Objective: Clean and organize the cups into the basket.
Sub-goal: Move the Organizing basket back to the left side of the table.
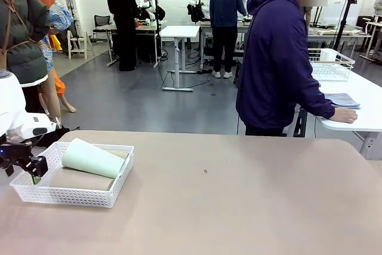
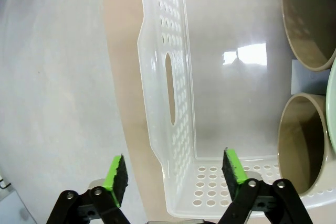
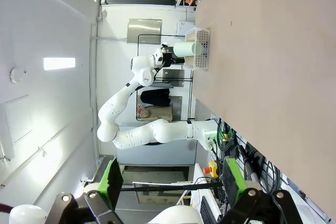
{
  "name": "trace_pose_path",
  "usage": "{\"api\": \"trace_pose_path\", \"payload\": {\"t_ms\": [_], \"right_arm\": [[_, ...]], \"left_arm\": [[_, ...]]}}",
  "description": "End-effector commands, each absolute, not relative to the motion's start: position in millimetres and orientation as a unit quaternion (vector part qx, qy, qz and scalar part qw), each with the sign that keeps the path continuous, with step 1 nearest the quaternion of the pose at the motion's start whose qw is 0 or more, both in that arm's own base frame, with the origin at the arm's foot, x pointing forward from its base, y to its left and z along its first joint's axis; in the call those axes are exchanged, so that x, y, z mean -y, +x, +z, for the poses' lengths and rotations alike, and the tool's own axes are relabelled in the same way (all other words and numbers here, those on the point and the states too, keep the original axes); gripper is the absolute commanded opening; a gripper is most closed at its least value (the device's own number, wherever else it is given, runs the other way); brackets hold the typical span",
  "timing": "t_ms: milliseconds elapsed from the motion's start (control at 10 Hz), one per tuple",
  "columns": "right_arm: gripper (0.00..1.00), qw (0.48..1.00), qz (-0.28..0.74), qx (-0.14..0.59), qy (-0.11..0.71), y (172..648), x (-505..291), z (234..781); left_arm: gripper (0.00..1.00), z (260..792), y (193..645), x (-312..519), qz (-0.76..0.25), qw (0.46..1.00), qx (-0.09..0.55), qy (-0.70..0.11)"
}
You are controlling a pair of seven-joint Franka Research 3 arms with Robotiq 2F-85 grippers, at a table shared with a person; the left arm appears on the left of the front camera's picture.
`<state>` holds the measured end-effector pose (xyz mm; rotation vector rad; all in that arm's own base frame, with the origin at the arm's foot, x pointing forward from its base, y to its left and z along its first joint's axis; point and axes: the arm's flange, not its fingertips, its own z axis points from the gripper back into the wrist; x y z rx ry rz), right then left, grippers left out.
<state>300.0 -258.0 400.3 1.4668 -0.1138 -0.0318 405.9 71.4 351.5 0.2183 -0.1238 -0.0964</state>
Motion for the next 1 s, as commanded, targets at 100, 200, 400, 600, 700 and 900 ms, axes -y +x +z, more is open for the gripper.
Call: {"api": "trace_pose_path", "payload": {"t_ms": [100,200,400,600,700,900], "right_arm": [[1.00,0.741,-0.011,0.053,0.669,295.5,254.3,400.8],[1.00,0.741,-0.011,0.053,0.669,295.5,254.3,400.8],[1.00,0.741,-0.011,0.053,0.669,295.5,254.3,400.8],[1.00,0.741,-0.011,0.053,0.669,295.5,254.3,400.8],[1.00,0.741,-0.011,0.053,0.669,295.5,254.3,400.8],[1.00,0.741,-0.011,0.053,0.669,295.5,254.3,400.8]], "left_arm": [[1.00,355.8,404.6,-72.1,-0.035,0.991,0.061,0.115],[1.00,355.6,402.6,-71.7,-0.032,0.991,0.061,0.115],[1.00,376.1,388.8,-62.3,0.005,0.993,0.071,0.092],[1.00,434.1,329.6,-39.2,0.068,0.988,0.115,0.078],[1.00,460.6,294.3,-24.7,0.105,0.981,0.126,0.108],[1.00,483.0,242.3,-4.0,0.102,0.972,0.165,0.134]]}}
